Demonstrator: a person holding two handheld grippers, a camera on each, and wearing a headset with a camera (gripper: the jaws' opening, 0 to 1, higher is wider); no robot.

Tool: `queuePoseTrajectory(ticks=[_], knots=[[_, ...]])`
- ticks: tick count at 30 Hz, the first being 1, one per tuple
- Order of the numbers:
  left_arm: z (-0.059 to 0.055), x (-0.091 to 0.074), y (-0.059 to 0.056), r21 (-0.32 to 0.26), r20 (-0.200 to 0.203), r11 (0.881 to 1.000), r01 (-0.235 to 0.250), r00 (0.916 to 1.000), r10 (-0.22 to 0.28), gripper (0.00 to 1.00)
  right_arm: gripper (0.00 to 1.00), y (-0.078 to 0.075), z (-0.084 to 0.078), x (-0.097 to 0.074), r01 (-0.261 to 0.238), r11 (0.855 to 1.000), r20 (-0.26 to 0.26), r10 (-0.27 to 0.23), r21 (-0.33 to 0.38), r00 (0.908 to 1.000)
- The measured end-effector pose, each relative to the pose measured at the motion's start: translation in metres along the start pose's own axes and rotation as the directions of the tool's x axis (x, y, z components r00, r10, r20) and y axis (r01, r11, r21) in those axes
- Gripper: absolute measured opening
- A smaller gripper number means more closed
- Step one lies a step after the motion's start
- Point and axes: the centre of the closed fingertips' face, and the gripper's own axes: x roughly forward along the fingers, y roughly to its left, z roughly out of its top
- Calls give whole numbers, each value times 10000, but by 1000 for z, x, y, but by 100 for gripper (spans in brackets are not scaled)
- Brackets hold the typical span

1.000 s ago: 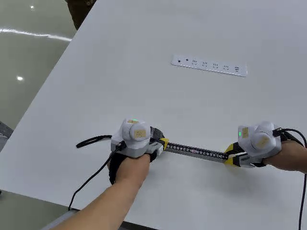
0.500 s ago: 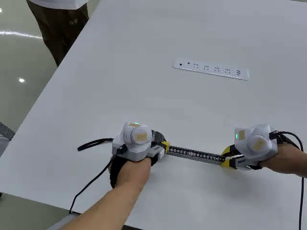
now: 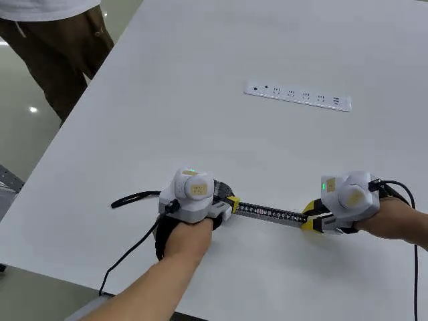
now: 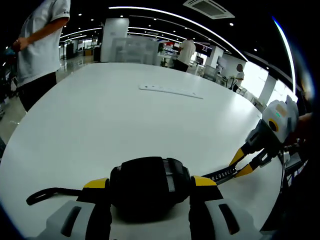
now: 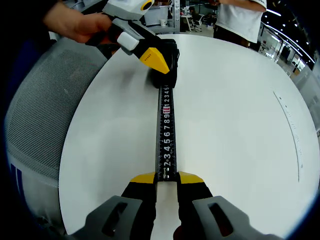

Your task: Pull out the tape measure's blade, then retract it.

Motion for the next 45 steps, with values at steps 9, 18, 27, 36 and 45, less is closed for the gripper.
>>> queuePoseTrajectory(ticks=[9,18,27,36,45], knots=[[0,0,0,-28,-23,10000,89,10000,-89,59,12,2,14,8,-107,9999,149,109,-106,9998],[0,0,1,-73,-28,9999,155,9999,-156,59,12,2,23,12,-150,9998,261,153,-123,9995],[0,0,0,-108,-52,9997,231,9997,-231,59,12,3,36,19,-198,9997,428,204,-141,9989],[0,0,0,-123,-73,9995,297,9995,-298,59,12,4,49,25,-295,9994,555,304,-169,9980],[0,-1,1,-182,-69,9991,376,9993,-378,58,12,4,58,32,-298,9993,682,311,-208,9972]])
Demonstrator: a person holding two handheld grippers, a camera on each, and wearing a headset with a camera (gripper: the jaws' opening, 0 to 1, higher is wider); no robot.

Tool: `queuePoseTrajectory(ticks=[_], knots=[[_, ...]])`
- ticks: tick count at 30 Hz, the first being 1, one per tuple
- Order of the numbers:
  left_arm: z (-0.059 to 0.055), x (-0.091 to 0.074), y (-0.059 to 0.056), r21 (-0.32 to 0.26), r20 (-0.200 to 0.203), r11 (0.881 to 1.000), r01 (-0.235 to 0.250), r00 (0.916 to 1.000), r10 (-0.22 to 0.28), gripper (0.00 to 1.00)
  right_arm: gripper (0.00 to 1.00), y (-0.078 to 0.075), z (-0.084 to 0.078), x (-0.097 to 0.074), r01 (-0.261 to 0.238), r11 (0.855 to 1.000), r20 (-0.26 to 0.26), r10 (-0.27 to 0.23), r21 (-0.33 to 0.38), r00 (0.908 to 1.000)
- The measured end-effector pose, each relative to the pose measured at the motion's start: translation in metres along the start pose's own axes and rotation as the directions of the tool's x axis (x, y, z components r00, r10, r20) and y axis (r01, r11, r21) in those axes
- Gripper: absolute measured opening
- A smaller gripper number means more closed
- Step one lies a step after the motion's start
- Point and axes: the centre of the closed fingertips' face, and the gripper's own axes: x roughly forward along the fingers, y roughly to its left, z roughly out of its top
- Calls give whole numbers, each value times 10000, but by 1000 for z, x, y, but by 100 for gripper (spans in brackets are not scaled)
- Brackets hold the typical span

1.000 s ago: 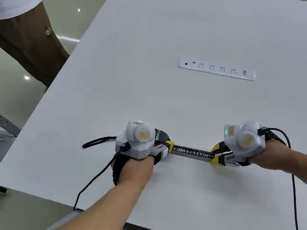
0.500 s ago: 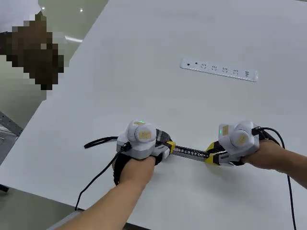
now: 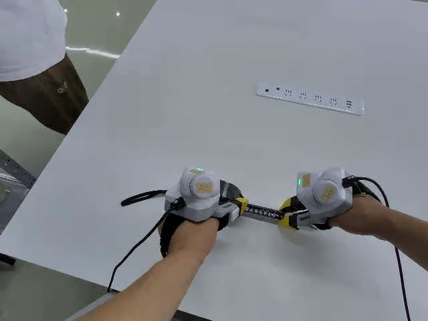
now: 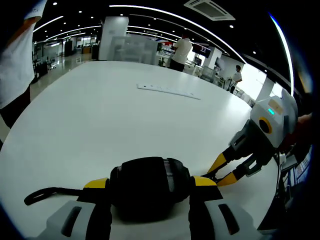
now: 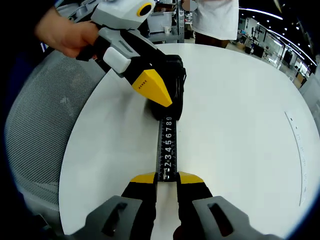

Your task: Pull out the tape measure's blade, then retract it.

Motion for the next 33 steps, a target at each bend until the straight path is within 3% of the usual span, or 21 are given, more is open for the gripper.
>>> queuePoseTrajectory(ticks=[16,26,33], knots=[[0,-1,-1,-93,-14,9999,109,9999,-110,58,12,1,20,14,-9,9999,317,4,145,9995],[0,-1,-1,-130,-52,9997,209,9998,-210,58,12,1,45,28,55,9997,666,-70,222,9978],[1,-1,0,-154,-36,9996,248,9997,-249,58,11,0,54,34,94,9997,779,-111,228,9969]])
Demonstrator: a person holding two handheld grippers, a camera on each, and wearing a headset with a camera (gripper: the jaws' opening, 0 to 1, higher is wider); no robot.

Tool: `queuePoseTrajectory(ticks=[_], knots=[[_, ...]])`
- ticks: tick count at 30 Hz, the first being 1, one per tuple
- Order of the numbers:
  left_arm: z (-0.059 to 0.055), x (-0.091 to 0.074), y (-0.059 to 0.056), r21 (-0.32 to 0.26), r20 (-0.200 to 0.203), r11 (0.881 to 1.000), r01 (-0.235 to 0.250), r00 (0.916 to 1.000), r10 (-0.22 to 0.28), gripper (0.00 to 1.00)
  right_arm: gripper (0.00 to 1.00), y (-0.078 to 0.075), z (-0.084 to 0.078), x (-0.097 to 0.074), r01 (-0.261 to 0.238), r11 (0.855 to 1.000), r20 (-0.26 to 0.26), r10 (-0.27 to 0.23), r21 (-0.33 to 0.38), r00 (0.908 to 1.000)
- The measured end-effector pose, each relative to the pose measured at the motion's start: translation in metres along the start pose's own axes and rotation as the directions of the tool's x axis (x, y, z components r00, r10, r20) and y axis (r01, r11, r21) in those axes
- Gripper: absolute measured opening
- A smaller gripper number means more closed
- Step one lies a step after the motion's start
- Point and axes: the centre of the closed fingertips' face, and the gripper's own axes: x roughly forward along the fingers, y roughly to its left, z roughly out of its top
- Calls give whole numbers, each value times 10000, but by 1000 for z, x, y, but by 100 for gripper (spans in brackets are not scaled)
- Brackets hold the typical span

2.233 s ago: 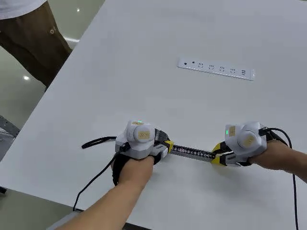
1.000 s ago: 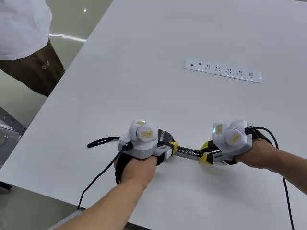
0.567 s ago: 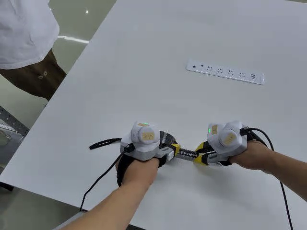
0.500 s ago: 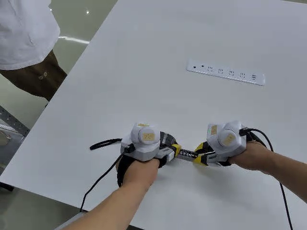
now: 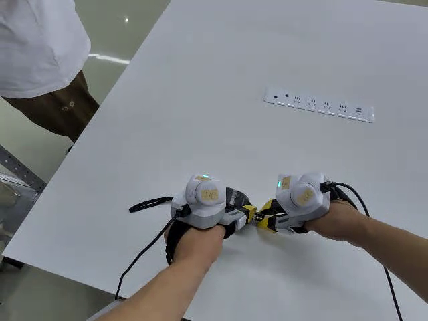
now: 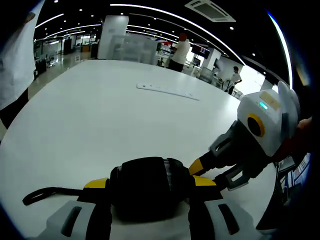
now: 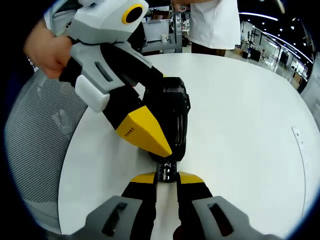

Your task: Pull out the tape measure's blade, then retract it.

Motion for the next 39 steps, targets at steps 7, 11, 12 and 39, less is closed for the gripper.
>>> queuePoseTrajectory(ticks=[7,11,12,39], knots=[[0,0,0,-11,13,10000,42,10000,-42,58,11,0,5,4,91,9999,30,-91,49,10000],[0,0,0,-8,12,10000,63,10000,-63,58,11,-1,8,7,166,9998,18,-166,58,9999],[0,0,0,-22,12,10000,64,10000,-64,58,11,0,8,7,184,9998,15,-184,55,9998],[-1,0,-1,-26,-15,10000,-16,10000,16,61,13,-4,7,9,562,9972,-119,-556,503,9984]])
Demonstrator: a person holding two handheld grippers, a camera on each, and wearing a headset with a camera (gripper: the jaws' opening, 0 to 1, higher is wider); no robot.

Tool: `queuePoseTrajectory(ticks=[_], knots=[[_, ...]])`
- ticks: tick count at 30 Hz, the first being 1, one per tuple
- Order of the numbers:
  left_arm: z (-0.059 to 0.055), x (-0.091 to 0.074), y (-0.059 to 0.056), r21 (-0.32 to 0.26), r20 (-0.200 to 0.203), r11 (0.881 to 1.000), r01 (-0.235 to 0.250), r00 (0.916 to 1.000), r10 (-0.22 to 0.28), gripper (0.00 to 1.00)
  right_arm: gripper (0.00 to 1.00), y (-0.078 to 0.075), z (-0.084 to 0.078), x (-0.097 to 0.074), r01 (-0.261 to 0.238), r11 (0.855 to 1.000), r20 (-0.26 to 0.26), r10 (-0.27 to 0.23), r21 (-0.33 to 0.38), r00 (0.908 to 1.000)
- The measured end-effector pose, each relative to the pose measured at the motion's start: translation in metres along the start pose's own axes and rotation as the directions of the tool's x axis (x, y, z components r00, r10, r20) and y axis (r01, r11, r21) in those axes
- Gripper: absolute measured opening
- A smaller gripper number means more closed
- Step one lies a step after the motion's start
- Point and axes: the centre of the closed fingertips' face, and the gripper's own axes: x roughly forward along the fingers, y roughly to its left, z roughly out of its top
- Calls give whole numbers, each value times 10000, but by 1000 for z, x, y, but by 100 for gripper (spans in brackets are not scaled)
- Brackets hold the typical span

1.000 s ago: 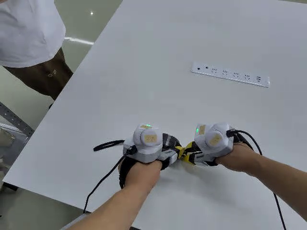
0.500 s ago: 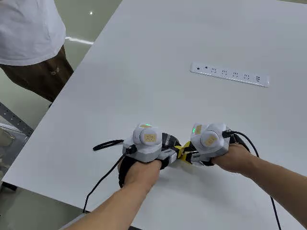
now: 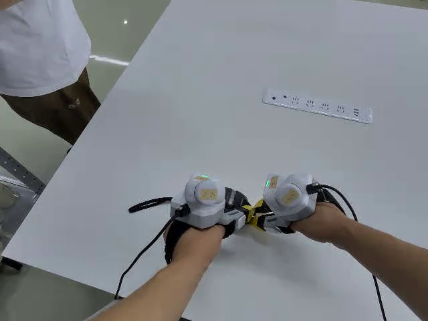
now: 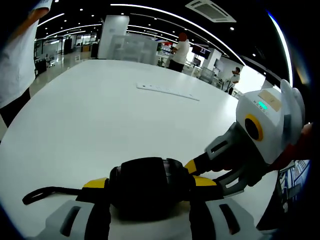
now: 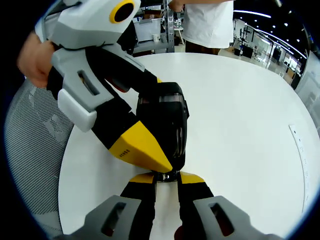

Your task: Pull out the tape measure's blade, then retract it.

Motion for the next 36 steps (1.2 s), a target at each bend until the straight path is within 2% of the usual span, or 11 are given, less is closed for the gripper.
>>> queuePoseTrajectory(ticks=[10,18,21,25,29,30,36], knots=[[0,-1,-1,63,-37,10000,75,10000,-75,61,17,-1,-1,-1,186,9995,5,-187,253,9998],[-1,-3,-2,567,-64,9978,330,9994,-327,59,18,0,-1,-5,348,9970,223,-364,688,9991],[0,-7,-3,987,-26,9941,451,9990,-451,58,20,-1,0,-8,468,9954,293,-494,842,9983],[-3,-11,-5,1255,-267,9892,754,9970,-726,59,22,0,0,-14,594,9907,453,-653,1223,9968],[-4,-17,-2,1365,-294,9868,875,9960,-843,59,26,2,-1,-21,754,9854,508,-841,1527,9952],[-6,-19,-2,1322,-404,9862,1000,9946,-954,60,27,4,-2,-24,818,9827,521,-916,1659,9944],[-8,-33,2,1693,-365,9810,946,9953,-897,62,29,10,-1,-37,1054,9723,783,-1240,2086,9892]])
